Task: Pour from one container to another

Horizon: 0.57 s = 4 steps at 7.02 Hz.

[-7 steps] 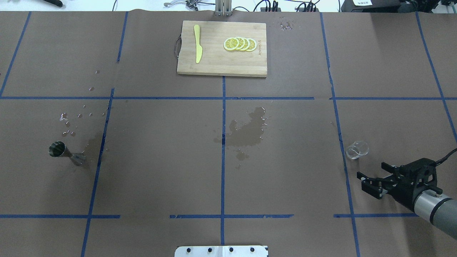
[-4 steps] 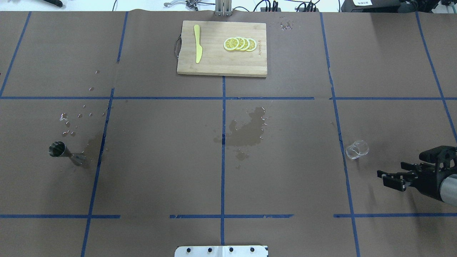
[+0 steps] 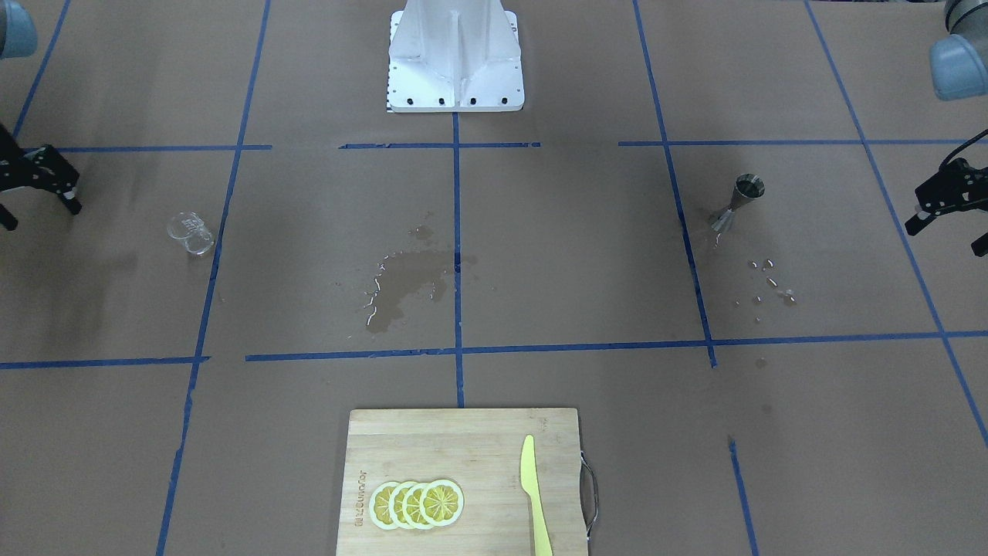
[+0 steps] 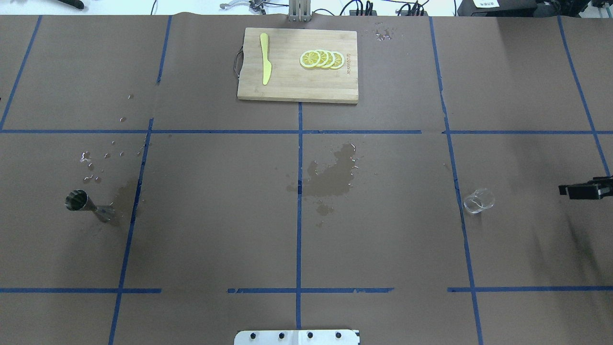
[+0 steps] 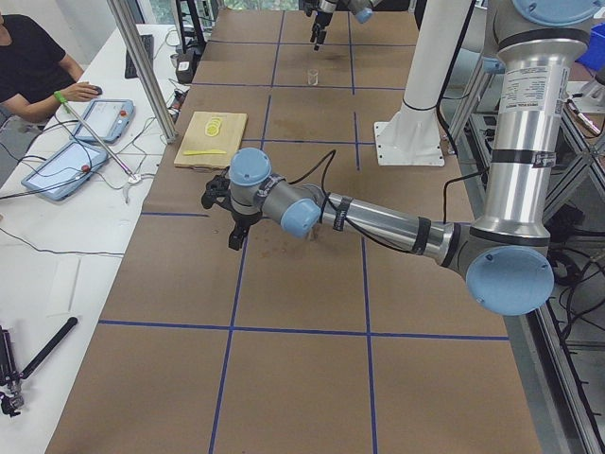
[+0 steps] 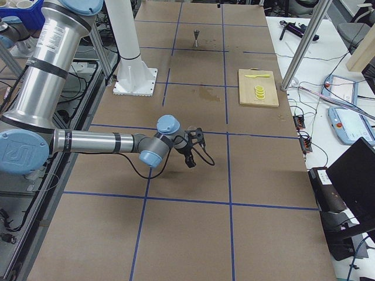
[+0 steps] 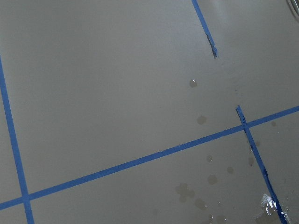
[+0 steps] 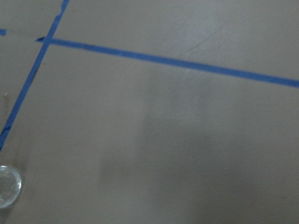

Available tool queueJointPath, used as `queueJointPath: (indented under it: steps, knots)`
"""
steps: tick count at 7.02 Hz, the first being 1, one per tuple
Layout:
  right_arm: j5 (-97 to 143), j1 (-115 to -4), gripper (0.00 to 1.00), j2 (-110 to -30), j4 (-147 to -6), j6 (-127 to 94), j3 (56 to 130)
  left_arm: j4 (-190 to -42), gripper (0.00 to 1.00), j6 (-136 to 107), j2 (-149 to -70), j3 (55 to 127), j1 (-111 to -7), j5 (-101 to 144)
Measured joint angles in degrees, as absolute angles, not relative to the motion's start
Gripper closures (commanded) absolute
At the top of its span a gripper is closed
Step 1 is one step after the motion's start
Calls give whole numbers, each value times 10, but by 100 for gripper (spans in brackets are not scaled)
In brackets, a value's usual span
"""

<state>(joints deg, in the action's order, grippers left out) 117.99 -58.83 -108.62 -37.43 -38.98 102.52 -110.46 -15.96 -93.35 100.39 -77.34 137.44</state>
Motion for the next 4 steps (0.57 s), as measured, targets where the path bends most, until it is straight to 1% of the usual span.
queueJointPath:
  steps: [2, 4]
  knots:
    - [1251, -722, 0, -1014, -582, -217, 1023, -1089, 0, -151, -939, 1005, -775, 1374]
    - [1281, -807, 0, -937, -787, -83, 1019, -1029, 0, -72, -942, 998, -798, 1372]
